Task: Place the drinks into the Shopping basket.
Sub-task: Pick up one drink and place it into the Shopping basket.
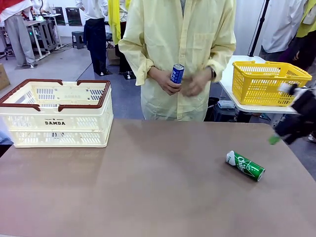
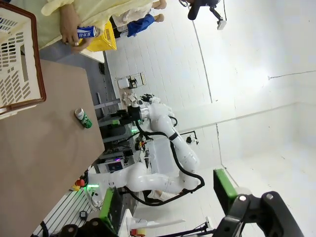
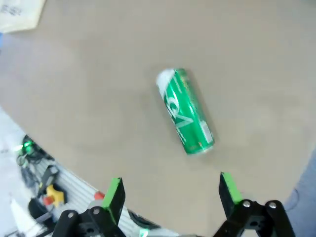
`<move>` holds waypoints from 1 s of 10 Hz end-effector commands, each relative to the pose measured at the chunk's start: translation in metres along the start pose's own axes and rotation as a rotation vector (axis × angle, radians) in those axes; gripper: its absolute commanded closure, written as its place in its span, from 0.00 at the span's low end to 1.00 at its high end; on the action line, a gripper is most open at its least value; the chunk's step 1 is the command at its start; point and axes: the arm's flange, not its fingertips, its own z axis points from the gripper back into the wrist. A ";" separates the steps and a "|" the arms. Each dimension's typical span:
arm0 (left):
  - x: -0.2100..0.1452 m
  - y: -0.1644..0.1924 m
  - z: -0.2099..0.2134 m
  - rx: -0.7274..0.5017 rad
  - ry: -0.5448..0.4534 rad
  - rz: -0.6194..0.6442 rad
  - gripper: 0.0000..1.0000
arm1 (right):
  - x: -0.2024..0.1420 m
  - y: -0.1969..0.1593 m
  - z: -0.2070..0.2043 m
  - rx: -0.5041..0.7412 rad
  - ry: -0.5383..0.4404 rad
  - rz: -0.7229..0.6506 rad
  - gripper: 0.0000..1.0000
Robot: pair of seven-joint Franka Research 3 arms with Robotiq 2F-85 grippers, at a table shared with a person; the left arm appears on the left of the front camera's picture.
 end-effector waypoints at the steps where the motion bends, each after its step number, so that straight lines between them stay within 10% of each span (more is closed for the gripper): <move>1: -0.004 0.000 -0.001 0.012 0.001 -0.001 0.00 | 0.028 0.015 -0.023 -0.067 0.034 -0.022 0.00; 10: -0.004 0.000 -0.001 0.012 0.001 -0.001 0.00 | 0.062 0.019 -0.127 -0.239 0.153 -0.091 0.00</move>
